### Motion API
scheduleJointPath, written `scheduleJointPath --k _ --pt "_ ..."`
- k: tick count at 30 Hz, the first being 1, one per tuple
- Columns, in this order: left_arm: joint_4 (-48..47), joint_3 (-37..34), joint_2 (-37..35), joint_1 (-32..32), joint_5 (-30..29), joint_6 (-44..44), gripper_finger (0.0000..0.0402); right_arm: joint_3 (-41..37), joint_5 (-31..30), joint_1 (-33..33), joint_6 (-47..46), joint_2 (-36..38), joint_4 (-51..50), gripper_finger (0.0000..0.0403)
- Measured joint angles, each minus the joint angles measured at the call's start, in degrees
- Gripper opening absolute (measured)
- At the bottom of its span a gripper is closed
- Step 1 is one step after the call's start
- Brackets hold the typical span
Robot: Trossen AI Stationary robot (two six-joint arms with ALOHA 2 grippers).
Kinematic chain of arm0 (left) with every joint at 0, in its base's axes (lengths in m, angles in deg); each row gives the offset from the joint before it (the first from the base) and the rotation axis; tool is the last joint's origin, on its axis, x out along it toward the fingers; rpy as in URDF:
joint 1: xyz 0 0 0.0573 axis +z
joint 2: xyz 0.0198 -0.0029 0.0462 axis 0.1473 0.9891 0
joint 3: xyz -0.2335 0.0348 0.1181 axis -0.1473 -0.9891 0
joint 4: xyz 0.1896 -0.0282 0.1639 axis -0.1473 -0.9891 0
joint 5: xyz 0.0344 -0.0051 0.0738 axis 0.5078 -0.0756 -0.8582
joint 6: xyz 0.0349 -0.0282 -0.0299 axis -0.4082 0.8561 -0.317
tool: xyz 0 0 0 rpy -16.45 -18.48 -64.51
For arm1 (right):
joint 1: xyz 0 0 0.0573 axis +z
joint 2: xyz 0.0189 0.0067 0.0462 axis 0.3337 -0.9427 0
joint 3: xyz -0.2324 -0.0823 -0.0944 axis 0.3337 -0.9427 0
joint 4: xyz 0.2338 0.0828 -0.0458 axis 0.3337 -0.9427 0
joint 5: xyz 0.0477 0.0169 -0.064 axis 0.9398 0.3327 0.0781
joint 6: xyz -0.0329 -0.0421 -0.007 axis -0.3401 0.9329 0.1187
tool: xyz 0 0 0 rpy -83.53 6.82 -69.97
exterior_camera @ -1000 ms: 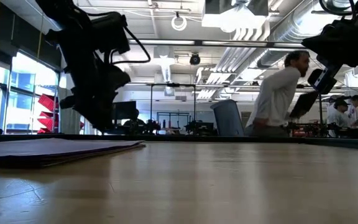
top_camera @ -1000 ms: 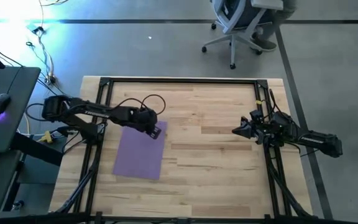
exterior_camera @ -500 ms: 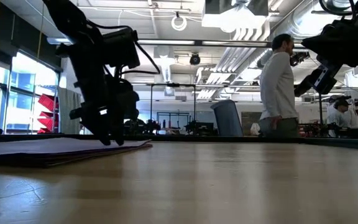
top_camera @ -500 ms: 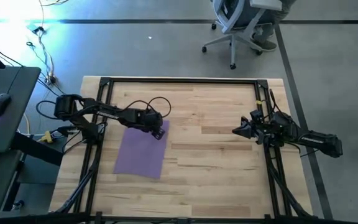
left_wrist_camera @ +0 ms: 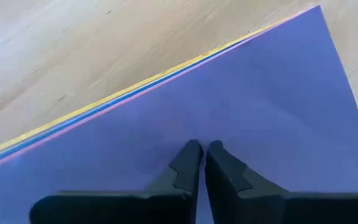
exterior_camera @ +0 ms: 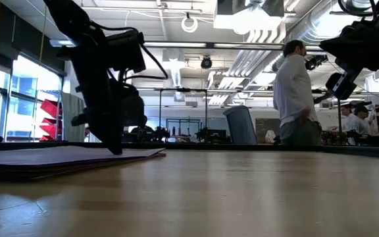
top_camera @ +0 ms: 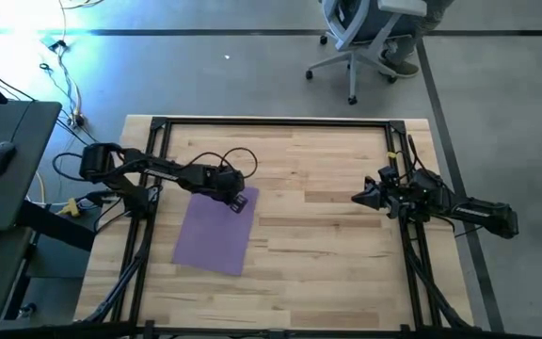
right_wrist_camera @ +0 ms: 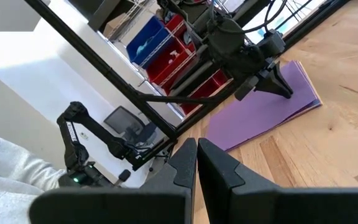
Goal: Organize paper
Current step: Move the violet paper from left middle to top right table
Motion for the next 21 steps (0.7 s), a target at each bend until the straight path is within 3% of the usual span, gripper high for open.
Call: scheduleJointPath --k 10,17,21 --pt "-4.28 3.58 -13.52 -0.23 0.21 2.64 0.0016 0.0 -0.02 0.0 -0.01 0.0 0.0 0.0" --pt "-8.25 3.61 -18.15 -0.64 2.03 6.31 0.0037 0.0 -0.06 0.0 0.23 0.01 0.01 0.0" --pt "-11.91 3.6 -18.81 -0.74 6.96 9.64 0.0057 0.0 -6.99 0.0 -0.66 0.0 0.68 0.0"
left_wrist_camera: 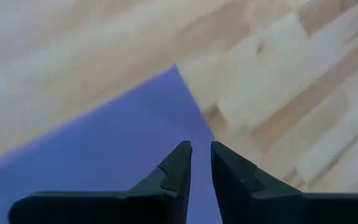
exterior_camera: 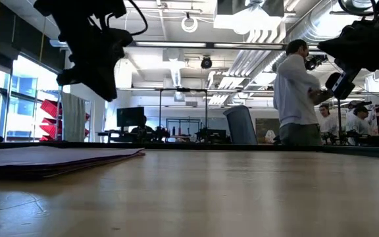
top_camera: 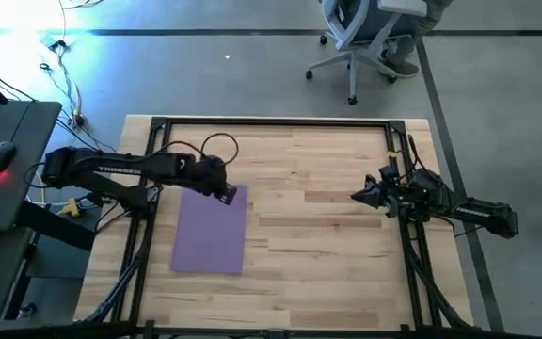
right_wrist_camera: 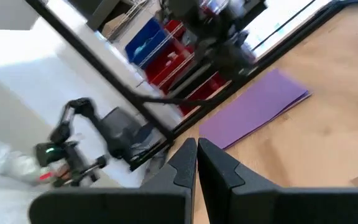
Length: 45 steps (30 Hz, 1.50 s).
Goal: Organize paper
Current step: Move the violet paper from left middle to top right table
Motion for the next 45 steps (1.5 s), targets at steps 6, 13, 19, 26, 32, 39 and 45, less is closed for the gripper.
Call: scheduleJointPath --k 6,13,19,26,32,39,45 --pt "-12.79 -0.95 0.65 -1.52 -1.08 6.21 0.0117 0.04 -11.35 -0.02 -9.65 0.02 -0.19 0.0" --pt "-9.93 -7.63 2.06 0.37 -1.53 12.5 0.0219 0.07 -13.16 -0.02 -9.85 0.02 -1.61 0.0" --pt "-3.04 -12.71 4.41 0.38 -3.55 14.26 0.029 0.07 -13.16 -0.02 -9.86 0.02 -1.84 0.0" --pt "-0.95 -14.19 12.42 -0.09 -4.81 16.61 0.0283 0.07 -13.15 -0.02 -9.88 0.0 -2.21 0.0" --pt "-2.83 -13.39 14.31 -1.31 -7.31 17.18 0.0205 0.13 -13.16 -0.02 -10.05 -0.02 -2.17 0.0" --pt "-5.57 -13.25 13.87 -1.33 -8.21 17.0 0.0073 0.13 -13.65 -0.01 -9.98 -0.02 -2.21 0.0" --pt "-5.66 -12.81 12.62 -1.31 -8.01 16.83 0.0006 0.15 -13.8 -0.02 -9.94 0.0 -2.28 0.0"
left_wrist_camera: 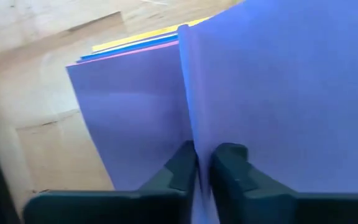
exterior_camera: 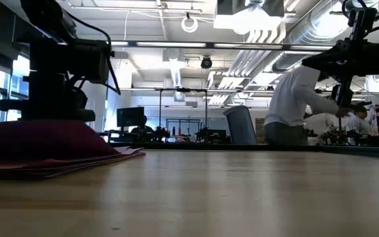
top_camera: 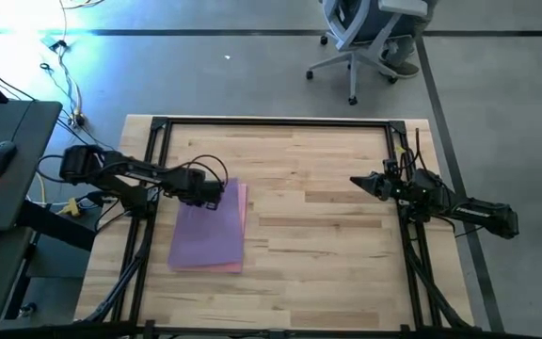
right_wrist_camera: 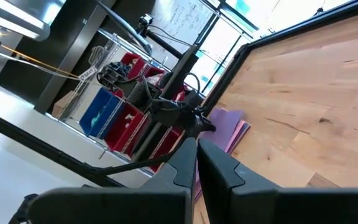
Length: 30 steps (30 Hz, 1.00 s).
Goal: Organize paper
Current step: Move the violet paper from left middle to top right table
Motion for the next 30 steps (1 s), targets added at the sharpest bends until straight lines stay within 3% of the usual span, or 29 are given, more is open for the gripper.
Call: scheduleJointPath --k 14,18,24,30 --pt "-11.96 11.25 -4.04 -0.73 0.16 -6.97 0.0 0.0 -0.01 0.02 -0.11 0.0 -0.86 0.0" --pt "-11.21 17.03 -4.87 -0.74 0.53 -9.41 0.0 0.0 -0.02 0.0 -0.13 0.0 -0.9 0.0" --pt "6.19 24.57 -3.6 0.96 -1.79 -14.0 0.0 0.0 0.03 0.02 -10.94 0.0 -0.81 0.0" --pt "25.81 29.24 5.83 5.31 -3.68 -18.85 0.0 0.0 4.24 0.02 -17.68 0.09 3.73 0.0"
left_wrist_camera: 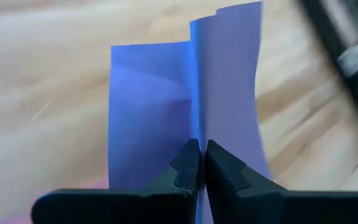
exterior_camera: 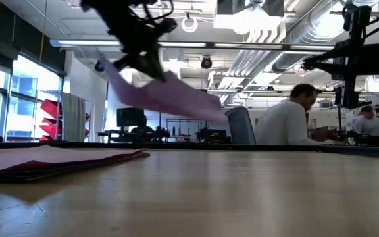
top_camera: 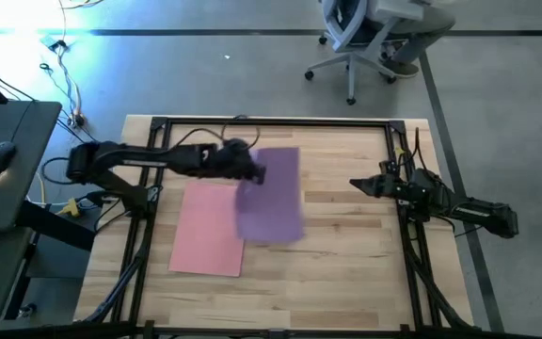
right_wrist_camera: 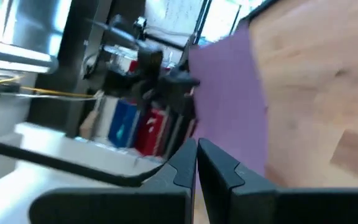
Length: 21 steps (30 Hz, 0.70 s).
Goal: Organize paper
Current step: Move the violet paper from left middle to top right table
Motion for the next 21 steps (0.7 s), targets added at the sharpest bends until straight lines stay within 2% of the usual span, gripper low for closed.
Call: scheduleJointPath --k 3,8,12,16,21 --pt "5.69 2.97 6.64 2.01 0.02 -3.67 0.0 0.55 0.12 0.0 -0.74 0.04 6.16 0.0" --pt "8.45 11.63 16.53 4.41 4.07 -15.91 0.0 7.54 0.09 0.0 3.38 0.02 4.08 0.0" --pt "8.46 19.97 23.37 5.54 8.88 -34.21 0.0 15.99 0.12 0.0 8.74 0.02 -6.03 0.0" --pt "8.6 29.16 30.21 6.02 12.22 -51.4 0.0 24.94 0.08 0.0 12.62 -0.08 -21.39 0.0" --pt "9.25 40.42 39.92 5.87 16.6 -67.4 0.0 33.11 0.07 0.0 14.77 -0.07 -37.4 0.0"
